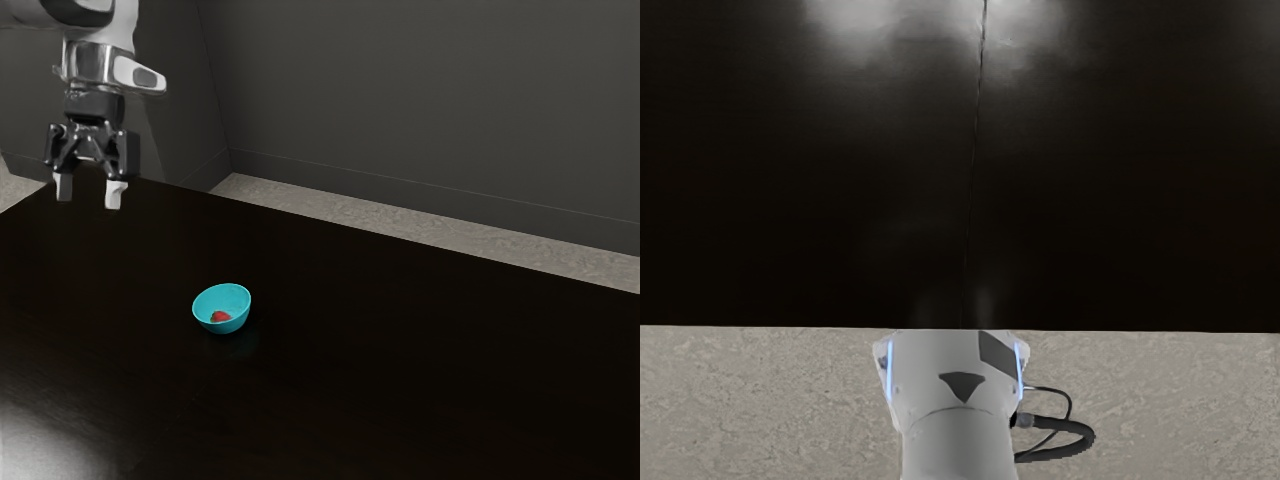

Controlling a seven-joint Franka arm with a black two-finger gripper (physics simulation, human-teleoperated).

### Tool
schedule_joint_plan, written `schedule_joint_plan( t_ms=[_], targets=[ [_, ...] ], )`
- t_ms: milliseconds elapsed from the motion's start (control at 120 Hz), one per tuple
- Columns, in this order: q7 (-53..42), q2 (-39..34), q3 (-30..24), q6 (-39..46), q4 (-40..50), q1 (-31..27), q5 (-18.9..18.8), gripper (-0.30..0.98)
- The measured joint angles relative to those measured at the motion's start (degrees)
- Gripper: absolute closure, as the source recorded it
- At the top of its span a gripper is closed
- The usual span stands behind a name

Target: Take strawberry from the bowl

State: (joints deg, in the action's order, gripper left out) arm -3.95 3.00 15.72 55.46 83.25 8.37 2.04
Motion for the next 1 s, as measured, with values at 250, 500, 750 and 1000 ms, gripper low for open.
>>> schedule_joint_plan(
  t_ms=[250, 500, 750, 1000],
  targets=[
    [-7.19, 6.94, -4.72, 22.17, 0.12, 0.0, 1.73, 0.0],
    [-31.55, 9.3, -4.98, 35.28, 7.91, -1.04, -1.87, 0.05],
    [-51.16, 13.01, -5.08, 44.04, 12.49, -1.32, -1.16, 0.22],
    [-64.46, 16.77, -5.05, 53.39, 17.19, -1.34, 0.49, 0.25]
  ],
)
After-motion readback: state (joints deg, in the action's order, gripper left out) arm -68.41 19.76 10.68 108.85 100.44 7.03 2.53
